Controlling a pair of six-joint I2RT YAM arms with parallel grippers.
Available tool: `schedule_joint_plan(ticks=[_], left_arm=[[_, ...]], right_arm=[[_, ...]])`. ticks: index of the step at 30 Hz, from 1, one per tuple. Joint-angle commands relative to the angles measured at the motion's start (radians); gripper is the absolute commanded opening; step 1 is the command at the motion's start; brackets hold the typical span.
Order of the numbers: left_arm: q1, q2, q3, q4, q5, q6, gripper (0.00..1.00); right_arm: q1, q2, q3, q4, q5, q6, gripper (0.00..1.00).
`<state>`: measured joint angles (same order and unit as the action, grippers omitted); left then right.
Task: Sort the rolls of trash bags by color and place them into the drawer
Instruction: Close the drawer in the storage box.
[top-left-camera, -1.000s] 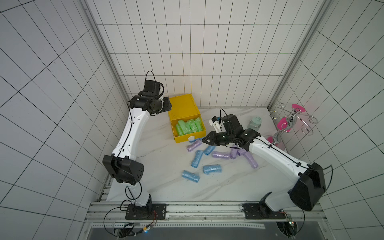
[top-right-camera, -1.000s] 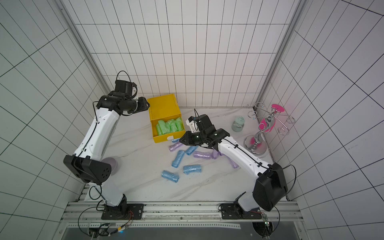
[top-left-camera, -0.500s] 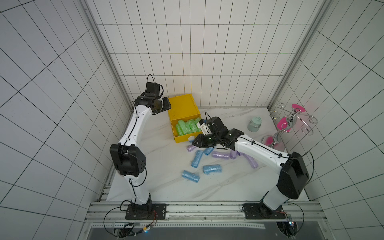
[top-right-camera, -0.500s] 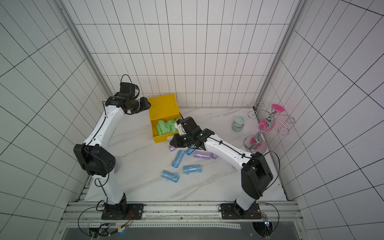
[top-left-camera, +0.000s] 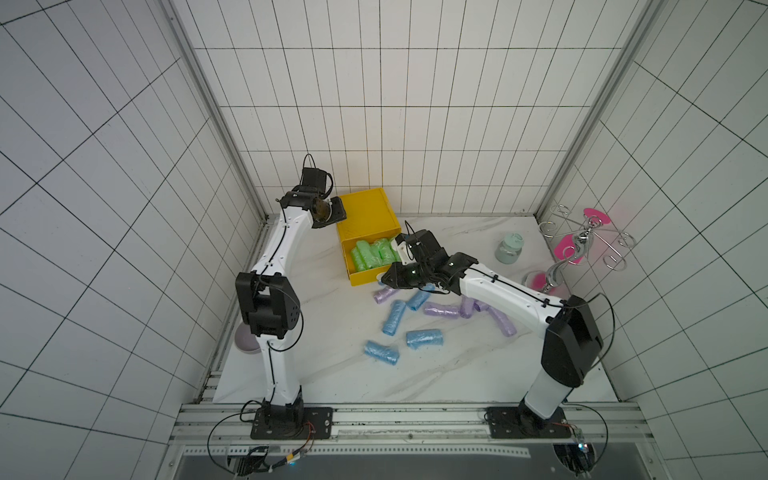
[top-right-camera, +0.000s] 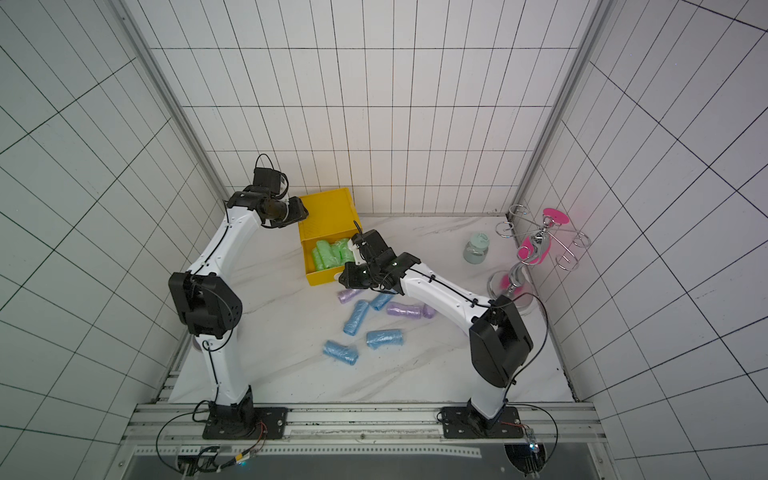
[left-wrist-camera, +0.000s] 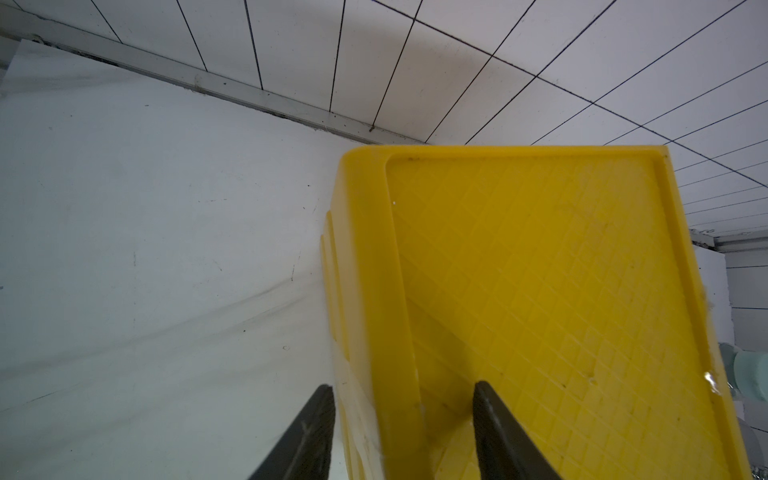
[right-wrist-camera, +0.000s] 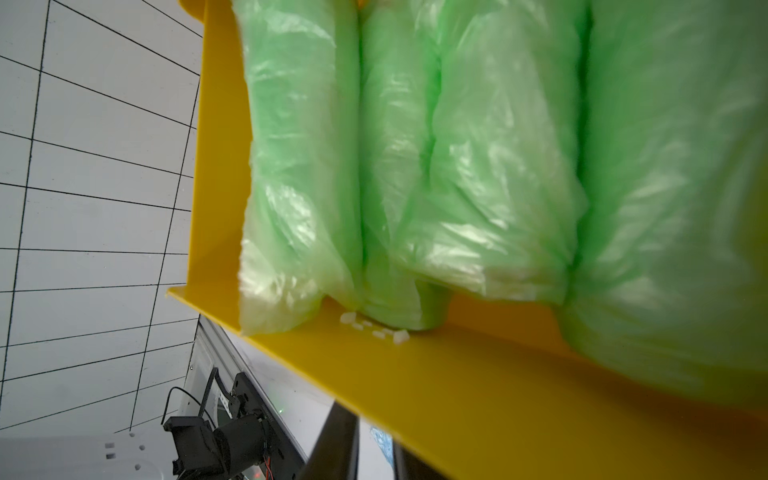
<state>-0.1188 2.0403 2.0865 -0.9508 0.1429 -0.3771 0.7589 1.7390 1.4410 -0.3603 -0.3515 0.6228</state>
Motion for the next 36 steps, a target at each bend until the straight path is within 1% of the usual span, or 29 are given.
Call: schedule_joint_plan(ticks=[1,14,19,26,30,36], left_arm=[[0.010,0.010,-0.011,-0.014,0.000,0.015,0.51],[0.012,0.017,-0.016,-0.019,0.021,0.015,0.49],[0.014,0.020,-0.017,-0.025,0.024,0.018,0.45],[0.027,0.021,-0.018,-0.029,0.030,0.018,0.43],[0.031,0.023,-0.019,-0.029,0.034,0.017,0.42],[0.031,0.030,-0.015,-0.030,0.040,0.017,0.41]], right_arm=[[-0.010,0.029,0.076,-0.008,0.030,-0.002,0.18],[-0.047,0.126,0.187,-0.003,0.034,0.017,0.18],[-0.058,0.153,0.224,-0.002,0.037,0.020,0.18],[-0.084,0.136,0.219,-0.034,0.090,0.002,0.18],[-0.095,0.133,0.223,-0.034,0.094,-0.002,0.18],[-0.095,0.174,0.276,-0.021,0.074,0.011,0.18]])
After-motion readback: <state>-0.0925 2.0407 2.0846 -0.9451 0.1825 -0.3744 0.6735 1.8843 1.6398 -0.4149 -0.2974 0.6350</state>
